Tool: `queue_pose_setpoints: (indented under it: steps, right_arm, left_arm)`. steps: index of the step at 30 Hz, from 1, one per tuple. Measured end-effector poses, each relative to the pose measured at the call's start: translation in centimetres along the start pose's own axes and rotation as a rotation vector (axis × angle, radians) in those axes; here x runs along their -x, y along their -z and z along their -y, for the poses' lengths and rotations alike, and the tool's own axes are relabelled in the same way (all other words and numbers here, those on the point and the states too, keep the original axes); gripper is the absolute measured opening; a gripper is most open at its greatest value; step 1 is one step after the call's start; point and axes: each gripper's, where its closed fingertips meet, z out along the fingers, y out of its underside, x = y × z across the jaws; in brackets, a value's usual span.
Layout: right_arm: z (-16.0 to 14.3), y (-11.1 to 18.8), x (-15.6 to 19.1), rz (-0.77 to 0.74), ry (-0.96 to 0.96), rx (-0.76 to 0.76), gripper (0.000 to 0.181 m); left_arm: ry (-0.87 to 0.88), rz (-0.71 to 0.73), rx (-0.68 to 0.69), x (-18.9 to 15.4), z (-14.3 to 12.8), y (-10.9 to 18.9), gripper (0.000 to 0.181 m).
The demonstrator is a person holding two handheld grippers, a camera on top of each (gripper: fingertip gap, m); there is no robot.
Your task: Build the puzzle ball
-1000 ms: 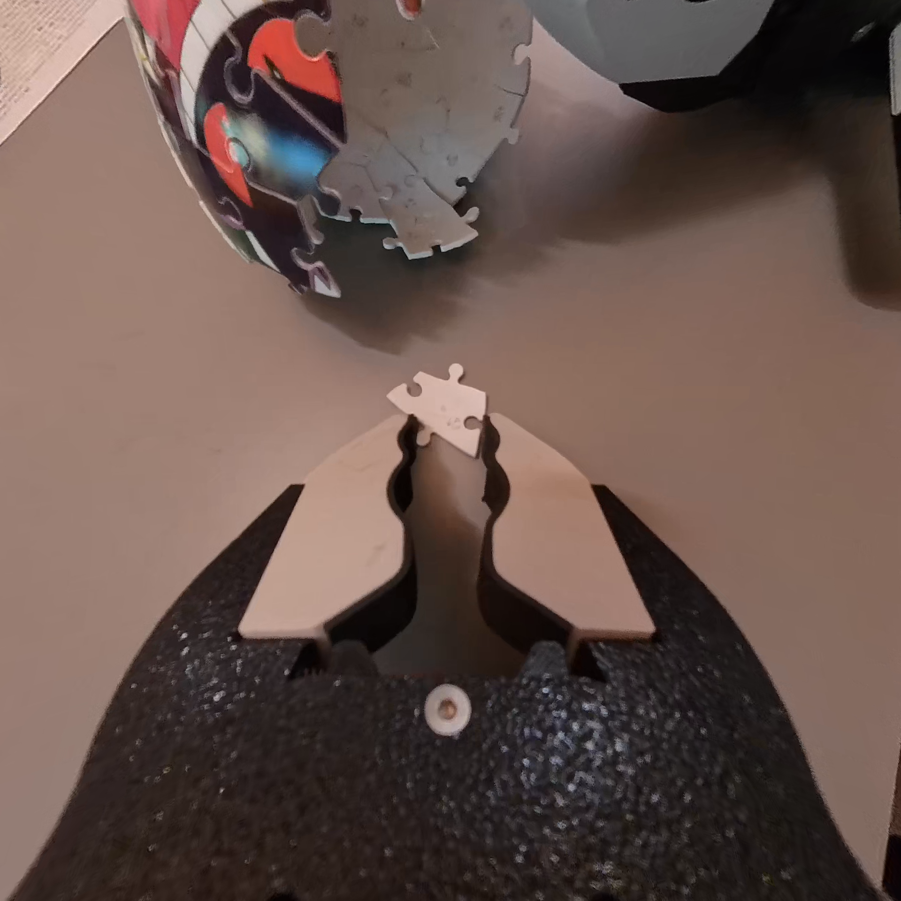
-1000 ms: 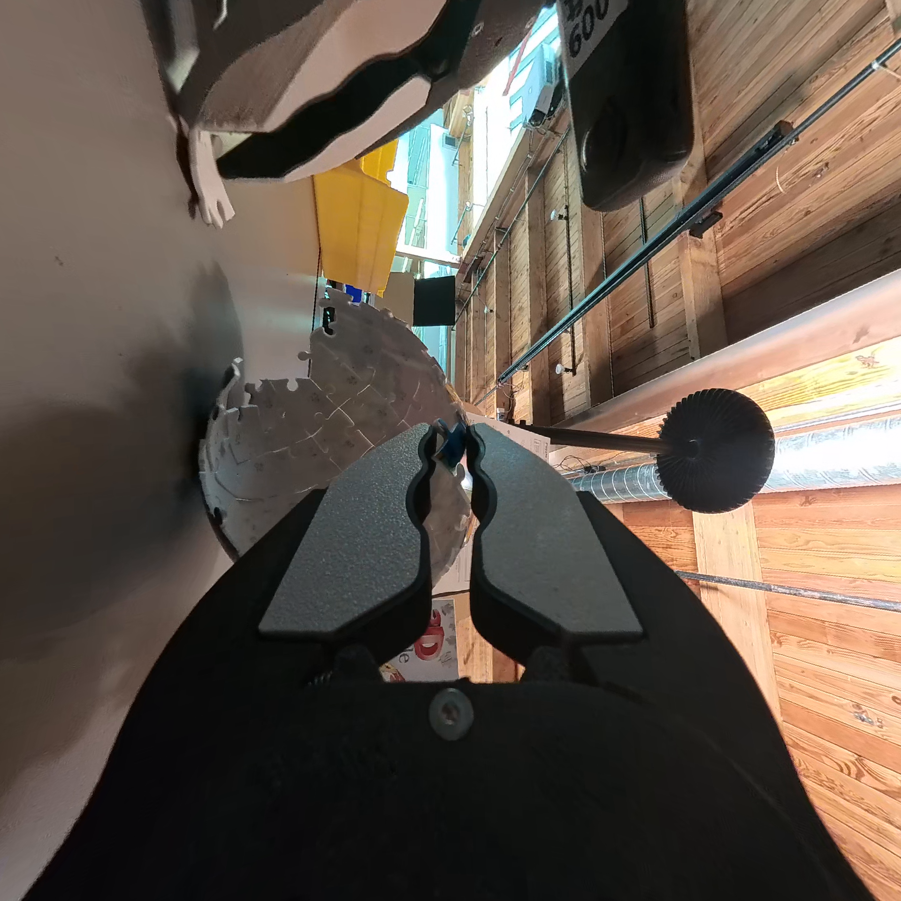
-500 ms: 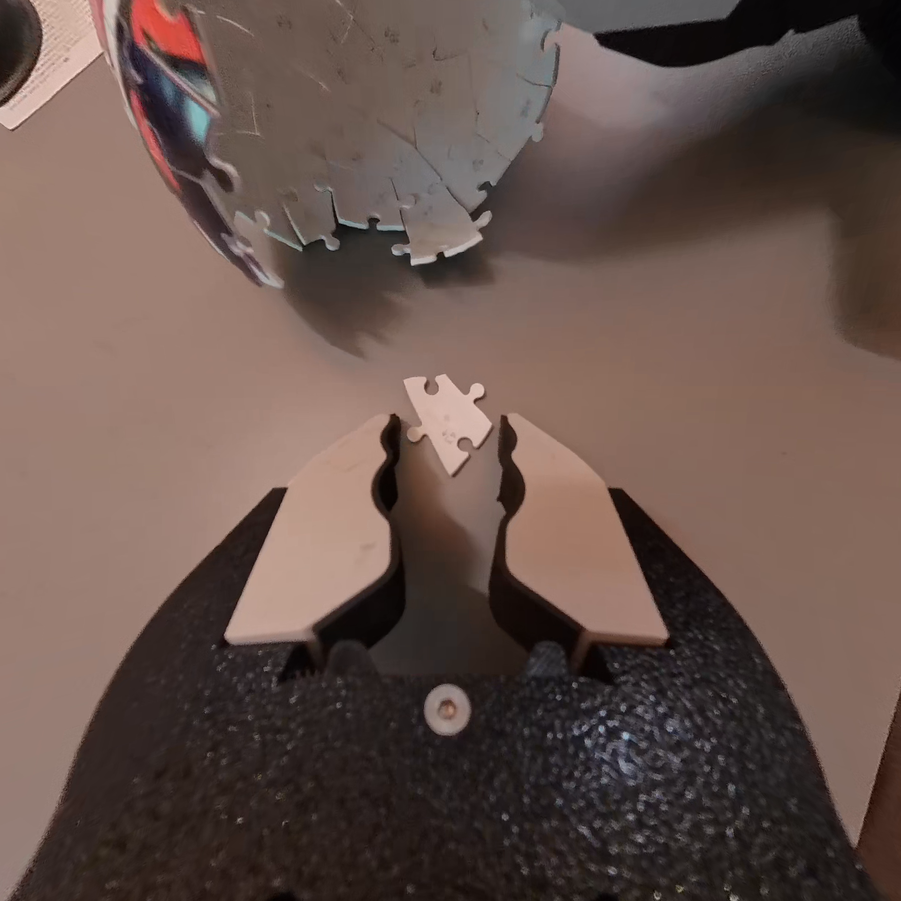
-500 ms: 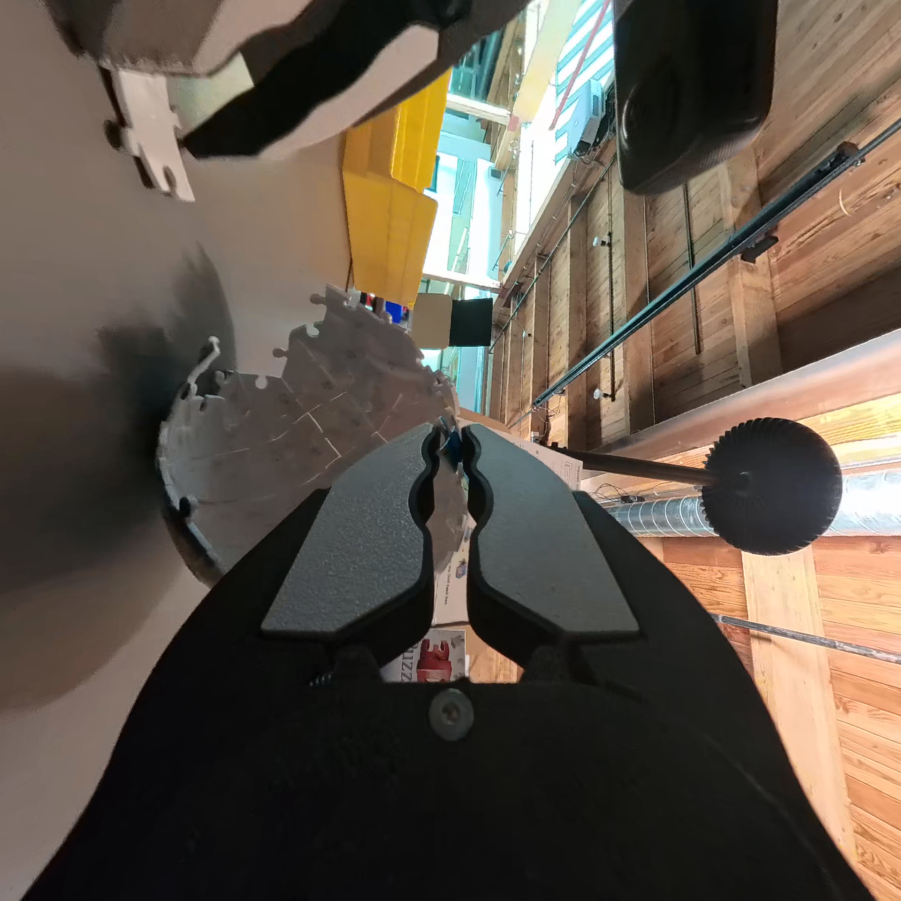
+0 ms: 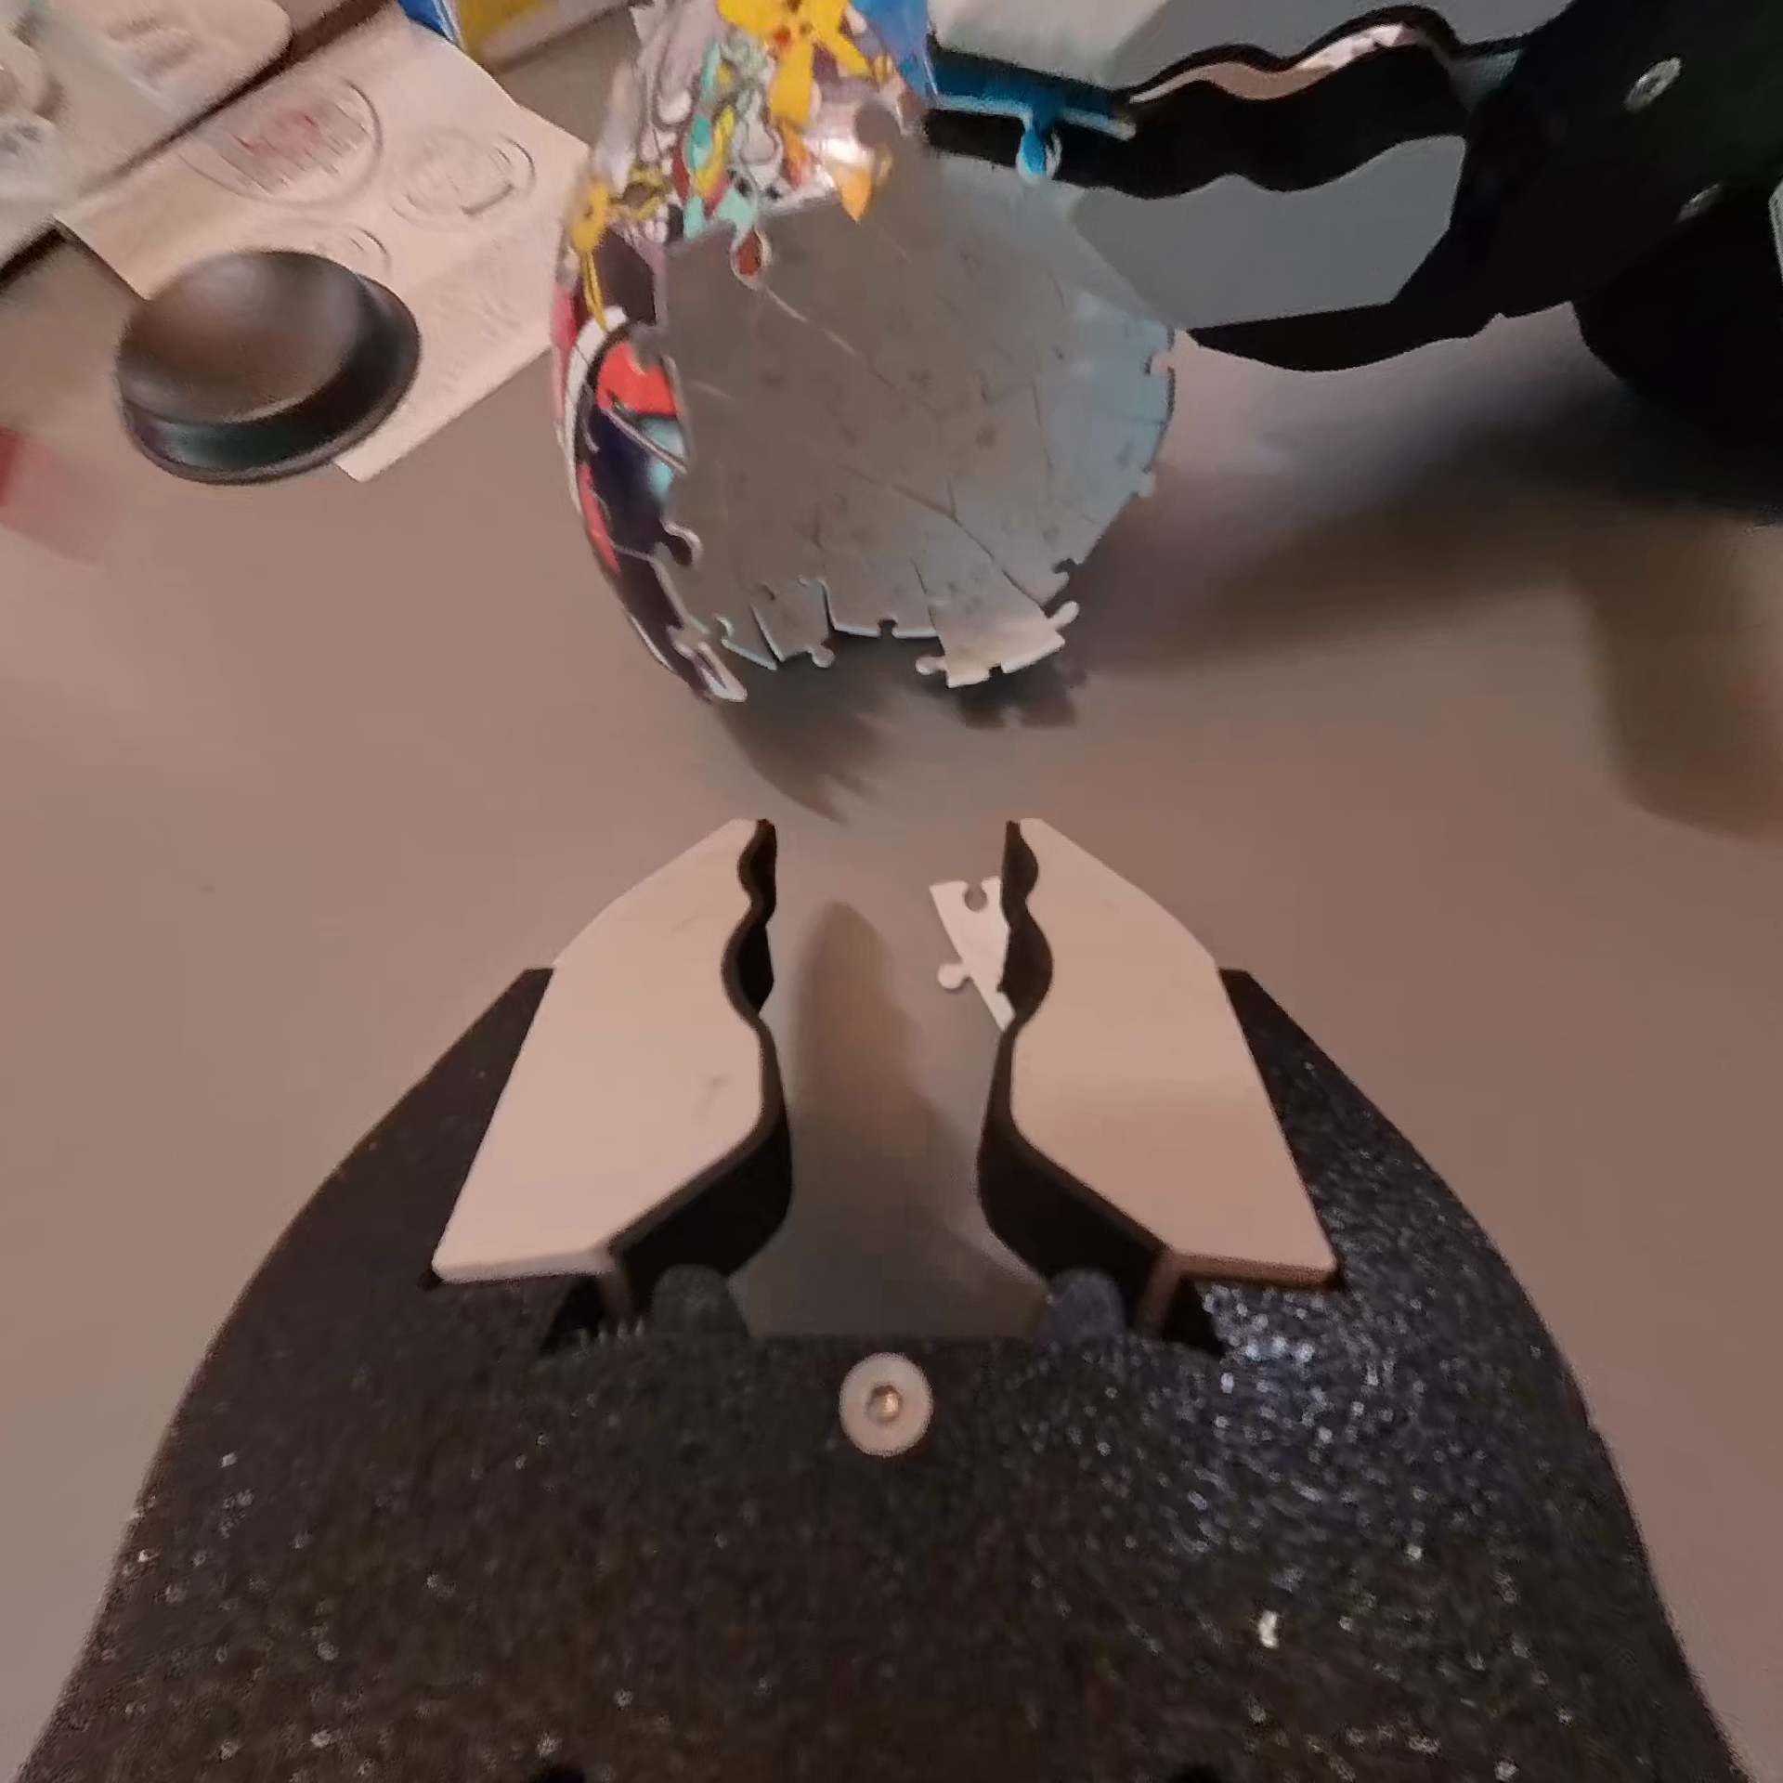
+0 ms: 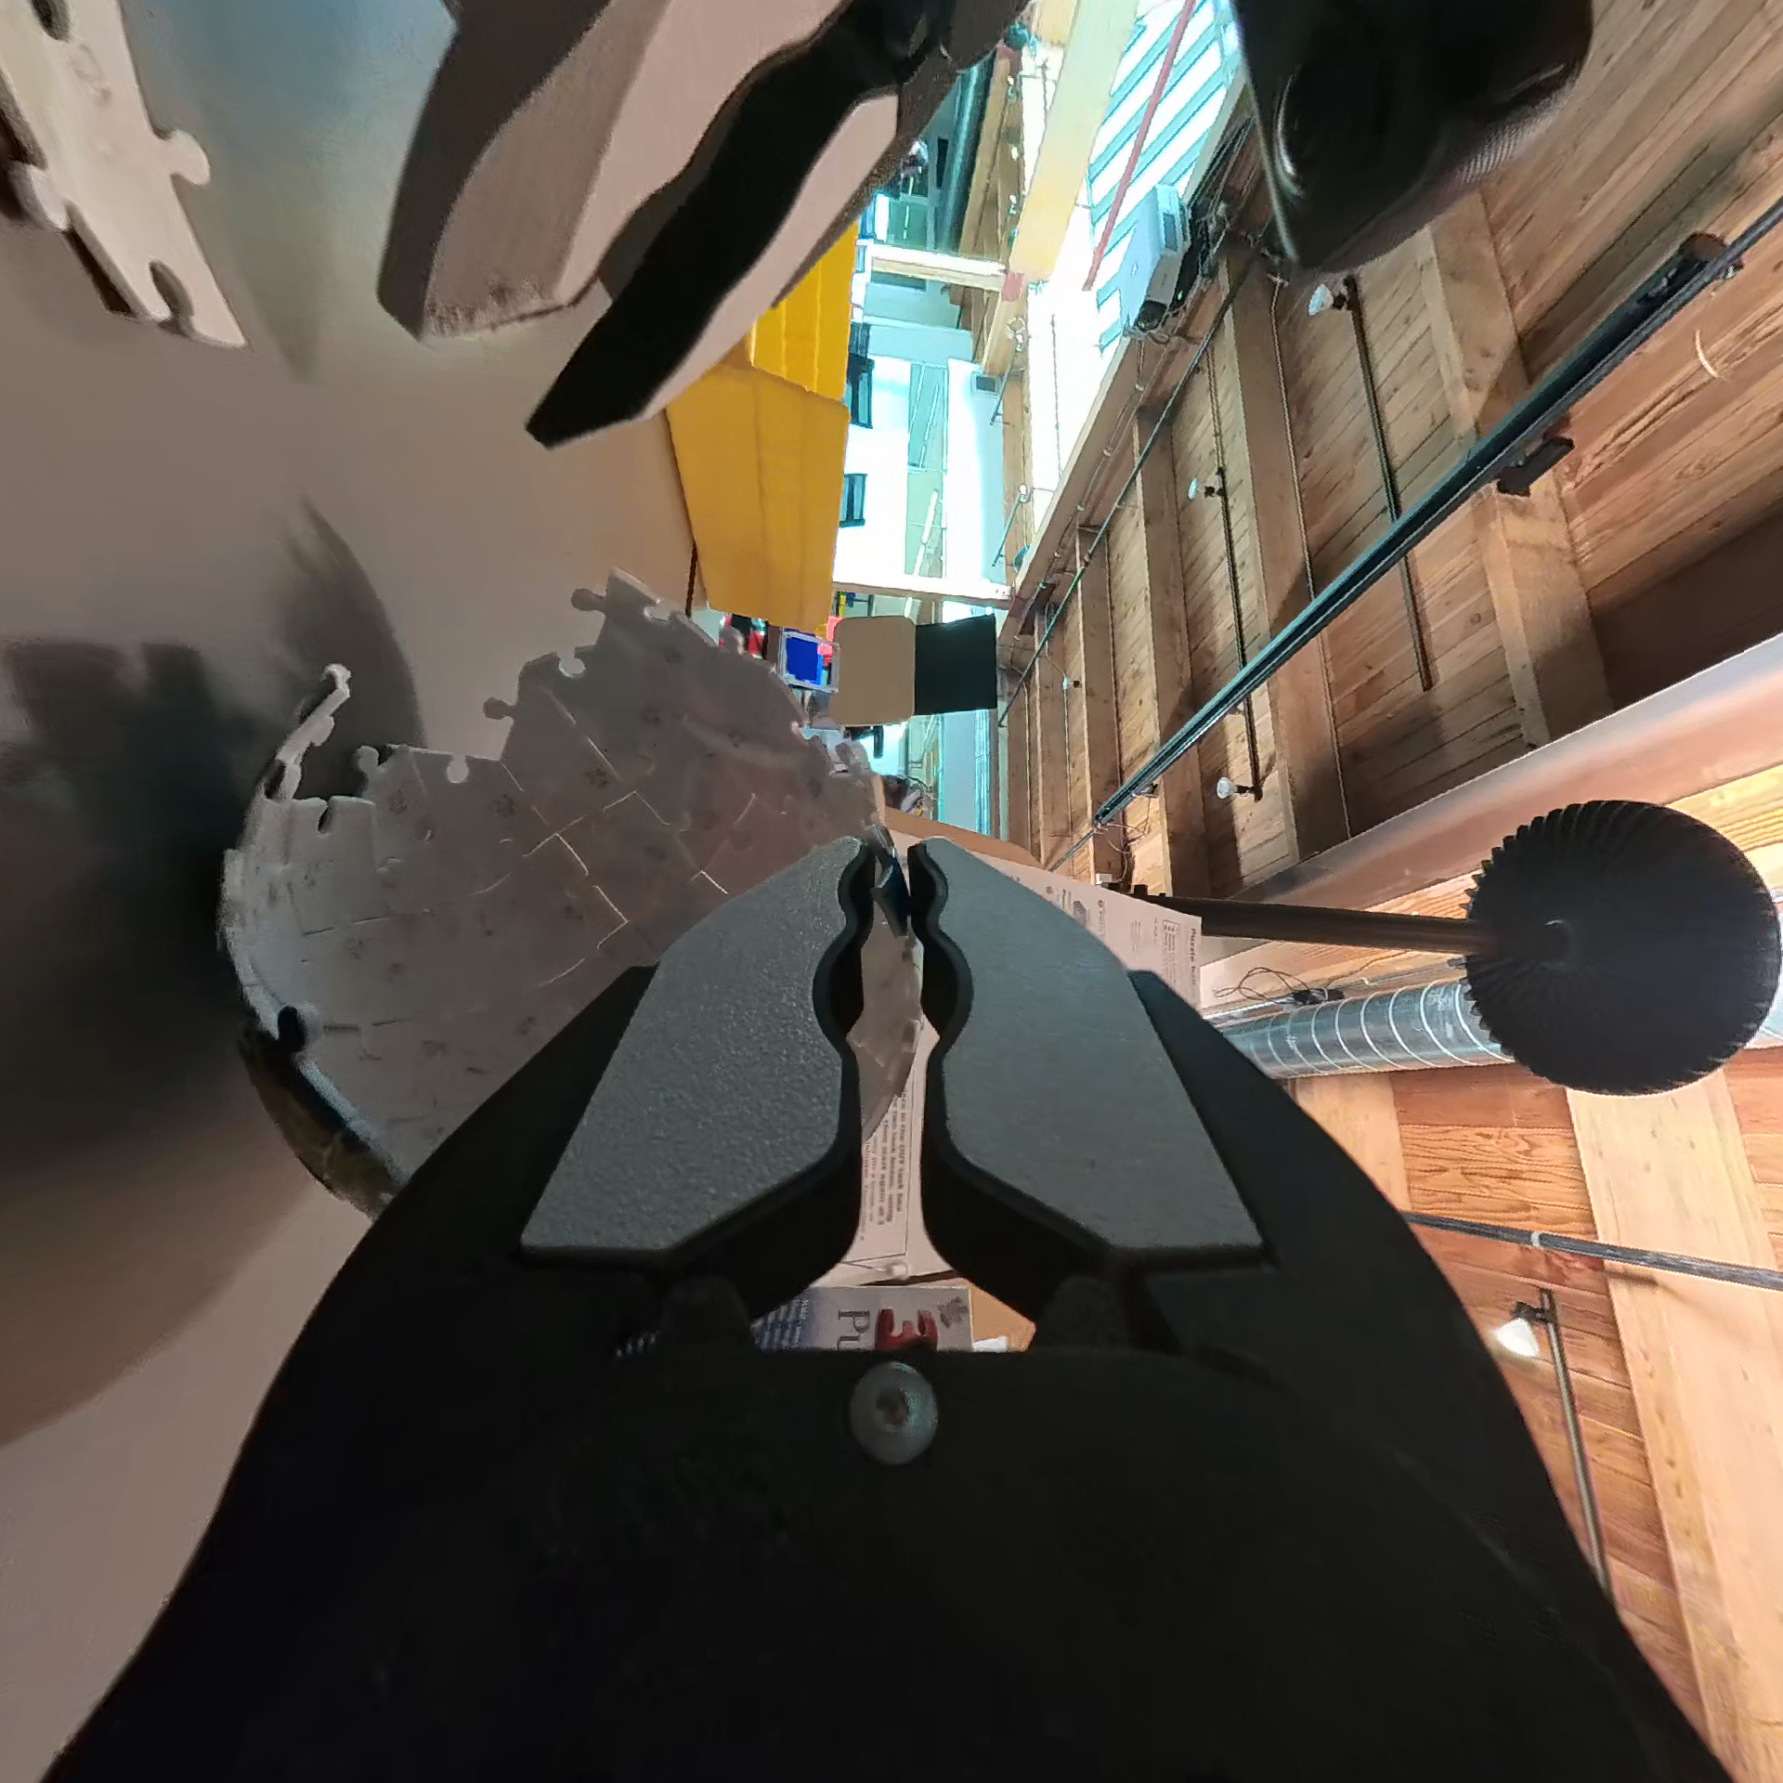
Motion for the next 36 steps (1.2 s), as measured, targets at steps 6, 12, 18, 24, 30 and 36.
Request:
queue_pose_setpoints:
  steps: [6, 12, 18, 24, 30, 36]
  right_arm:
    - [-1.0, -0.2, -0.2, -0.02, -0.075, 0.02, 0.006]
    - [-1.6, -0.3, -0.3, -0.029, -0.13, 0.03, 0.006]
    - [-2.8, -0.3, -0.3, -0.012, -0.24, 0.014, 0.006]
    - [-4.8, -0.5, 0.0, 0.028, -0.388, -0.015, 0.006]
    - [-6.3, -1.0, 0.3, 0.055, -0.498, -0.048, 0.006]
    - [-7.6, -1.6, 0.7, 0.073, -0.596, -0.078, 0.006]
  left_arm:
    - [-0.109, 0.126, -0.023, 1.5, 0.7, -0.3, 0.041]
    - [-0.312, 0.226, -0.025, 1.7, 0.9, -0.8, 0.035]
    - [-0.742, 0.345, -0.023, 1.8, 1.9, -1.6, 0.031]
    - [-0.966, 0.344, 0.035, 3.0, 2.4, -4.3, 0.034]
    - [-1.084, 0.273, 0.016, 2.7, 3.3, -6.5, 0.03]
    - [-1.157, 0.22, 0.046, 3.3, 3.3, -7.5, 0.015]
